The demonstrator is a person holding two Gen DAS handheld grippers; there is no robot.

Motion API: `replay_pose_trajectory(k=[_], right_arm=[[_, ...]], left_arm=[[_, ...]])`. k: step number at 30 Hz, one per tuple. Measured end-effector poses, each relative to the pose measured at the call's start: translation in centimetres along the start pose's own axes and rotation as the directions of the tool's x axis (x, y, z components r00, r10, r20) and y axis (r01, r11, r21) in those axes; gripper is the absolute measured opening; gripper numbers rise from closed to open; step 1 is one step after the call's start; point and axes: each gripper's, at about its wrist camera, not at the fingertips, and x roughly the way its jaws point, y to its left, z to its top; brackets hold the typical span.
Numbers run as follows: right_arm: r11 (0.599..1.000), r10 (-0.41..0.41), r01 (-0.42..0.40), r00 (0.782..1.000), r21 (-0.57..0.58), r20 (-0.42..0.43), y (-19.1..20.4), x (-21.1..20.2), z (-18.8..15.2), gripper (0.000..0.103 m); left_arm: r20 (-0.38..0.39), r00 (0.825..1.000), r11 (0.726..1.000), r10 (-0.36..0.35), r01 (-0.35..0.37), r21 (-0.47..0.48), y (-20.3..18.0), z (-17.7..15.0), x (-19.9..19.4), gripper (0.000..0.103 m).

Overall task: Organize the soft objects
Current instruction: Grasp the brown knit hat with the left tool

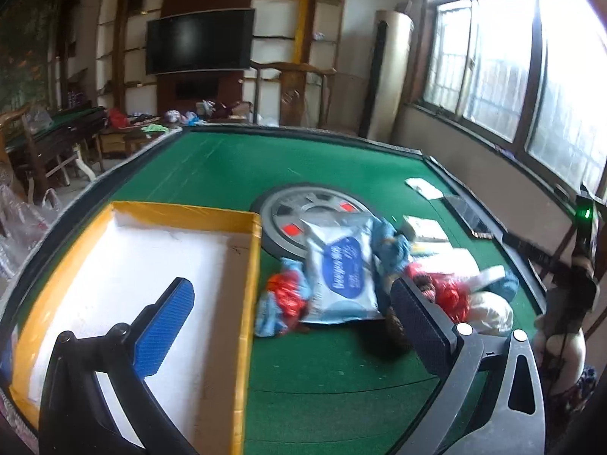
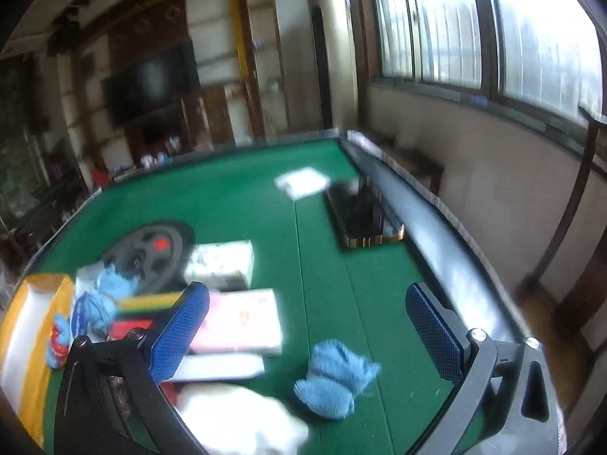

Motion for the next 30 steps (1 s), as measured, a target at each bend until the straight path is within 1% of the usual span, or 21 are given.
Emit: replay_pose_trajectory(k=[1, 2, 6, 9, 10, 14, 15, 17, 19, 20, 23, 27, 28, 29, 30], right_arm=[[0.999, 0.036, -0.036, 0.999, 0.031, -0.011, -0.8, -0.2, 0.1, 0.102], [0.997, 0.057, -0.057, 0.998, 0.059, -0.003, -1.3, -0.3, 0.2, 0.102], [0.994, 0.068, -0.069, 0.998, 0.087, 0.012, -1.9, -0.8, 0.3, 0.102], [0.994, 0.079, -0.078, 0.997, 0.082, 0.001, -2.0, -0.2, 0.3, 0.102], [0.993, 0.084, -0.083, 0.996, 0.084, -0.006, -2.0, -0.2, 0.2, 0.102], [0.991, 0.096, -0.094, 0.995, 0.098, -0.016, -2.2, -0.4, 0.2, 0.102], [0.990, 0.097, -0.095, 0.995, 0.101, -0.017, -2.3, -0.4, 0.3, 0.102], [0.990, 0.099, -0.096, 0.995, 0.105, -0.020, -2.3, -0.3, 0.2, 0.102], [0.990, 0.099, -0.096, 0.995, 0.105, -0.025, -2.3, -0.1, 0.1, 0.102], [0.990, 0.099, -0.096, 0.995, 0.106, -0.027, -2.3, -0.1, 0.1, 0.102], [0.989, 0.100, -0.096, 0.994, 0.108, -0.032, -2.3, -0.1, 0.1, 0.102], [0.990, 0.097, -0.093, 0.994, 0.108, -0.039, -2.3, 0.0, 0.0, 0.102], [0.990, 0.096, -0.091, 0.995, 0.108, -0.040, -2.3, 0.0, 0.0, 0.102], [0.990, 0.097, -0.092, 0.994, 0.109, -0.041, -2.3, 0.0, 0.0, 0.102], [0.990, 0.097, -0.092, 0.994, 0.109, -0.043, -2.3, 0.0, -0.1, 0.102]], left_arm=[[-0.019, 1.000, 1.000, -0.018, 0.019, 0.017, -0.8, -0.2, 0.7, 0.103], [-0.040, 0.999, 0.999, -0.034, 0.036, 0.032, -1.8, -0.4, 1.3, 0.103], [-0.130, 0.989, 0.986, -0.075, 0.093, 0.138, -6.4, -1.7, 4.5, 0.103], [-0.147, 0.987, 0.973, -0.063, 0.093, 0.210, -8.5, -2.1, 5.5, 0.103], [-0.153, 0.986, 0.971, -0.059, 0.092, 0.221, -8.8, -2.2, 5.8, 0.103], [-0.184, 0.981, 0.971, -0.067, 0.107, 0.213, -9.1, -2.1, 7.2, 0.103], [-0.196, 0.978, 0.971, -0.075, 0.116, 0.210, -9.1, -2.1, 7.5, 0.101], [-0.216, 0.970, 0.967, -0.111, 0.156, 0.201, -9.2, -2.2, 7.7, 0.085], [-0.240, 0.958, 0.961, -0.157, 0.204, 0.187, -9.3, -2.4, 7.9, 0.076], [-0.245, 0.955, 0.960, -0.166, 0.214, 0.183, -9.3, -2.5, 7.9, 0.073], [-0.269, 0.945, 0.954, -0.184, 0.237, 0.183, -9.5, -2.7, 8.2, 0.067], [-0.288, 0.936, 0.947, -0.202, 0.261, 0.185, -9.9, -3.1, 8.7, 0.067], [-0.290, 0.935, 0.946, -0.202, 0.263, 0.188, -10.0, -3.3, 8.9, 0.062], [-0.290, 0.939, 0.947, -0.187, 0.250, 0.201, -10.2, -3.3, 9.2, 0.053], [-0.284, 0.941, 0.947, -0.184, 0.247, 0.204, -10.2, -3.4, 9.2, 0.052]])
